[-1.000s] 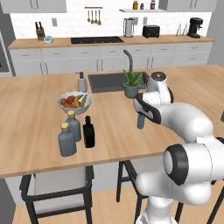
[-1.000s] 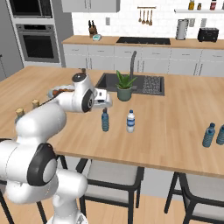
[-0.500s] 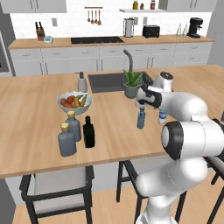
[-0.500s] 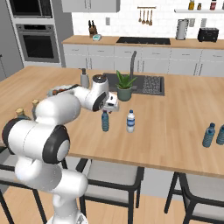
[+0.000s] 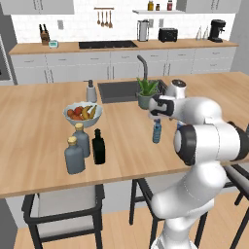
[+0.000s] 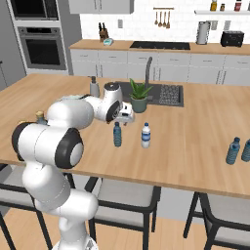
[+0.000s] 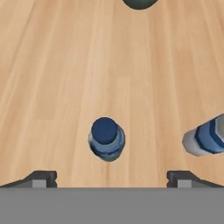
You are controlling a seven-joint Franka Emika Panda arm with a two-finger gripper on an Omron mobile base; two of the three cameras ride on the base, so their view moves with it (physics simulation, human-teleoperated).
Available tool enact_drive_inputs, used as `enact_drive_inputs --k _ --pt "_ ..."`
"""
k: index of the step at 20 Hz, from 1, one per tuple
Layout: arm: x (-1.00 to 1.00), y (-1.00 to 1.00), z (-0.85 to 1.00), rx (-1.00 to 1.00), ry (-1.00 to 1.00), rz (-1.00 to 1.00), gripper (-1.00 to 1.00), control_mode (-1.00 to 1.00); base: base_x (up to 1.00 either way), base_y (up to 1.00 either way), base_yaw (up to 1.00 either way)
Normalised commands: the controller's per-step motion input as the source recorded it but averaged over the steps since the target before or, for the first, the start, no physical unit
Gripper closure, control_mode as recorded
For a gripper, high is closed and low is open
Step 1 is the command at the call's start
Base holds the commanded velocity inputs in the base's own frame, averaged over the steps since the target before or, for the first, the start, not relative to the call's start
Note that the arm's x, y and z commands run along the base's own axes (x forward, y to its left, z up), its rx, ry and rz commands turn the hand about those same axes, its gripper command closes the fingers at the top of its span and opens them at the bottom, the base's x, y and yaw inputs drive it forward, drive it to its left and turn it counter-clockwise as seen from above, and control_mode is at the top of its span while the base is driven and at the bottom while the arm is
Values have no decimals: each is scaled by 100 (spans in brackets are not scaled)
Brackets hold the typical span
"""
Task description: Move the plastic bottles in the middle to the plastics group, and the glass bottles in the middle to the glass group.
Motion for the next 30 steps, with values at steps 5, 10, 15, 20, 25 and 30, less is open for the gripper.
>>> enact_drive_inputs --k 5,10,15,20,25,30 --pt "0 20 -25 -2 11 0 -100 -100 0 0 0" --pt "9 3 -51 0 5 0 -100 -100 0 0 0" --pt "1 -7 -13 0 -2 0 -100 -100 0 0 0" --pt "17 0 0 0 0 0 -100 -100 0 0 0" --pt "31 0 0 0 0 0 -100 -100 0 0 0" --pt "5 0 -10 0 0 0 -100 -100 0 0 0"
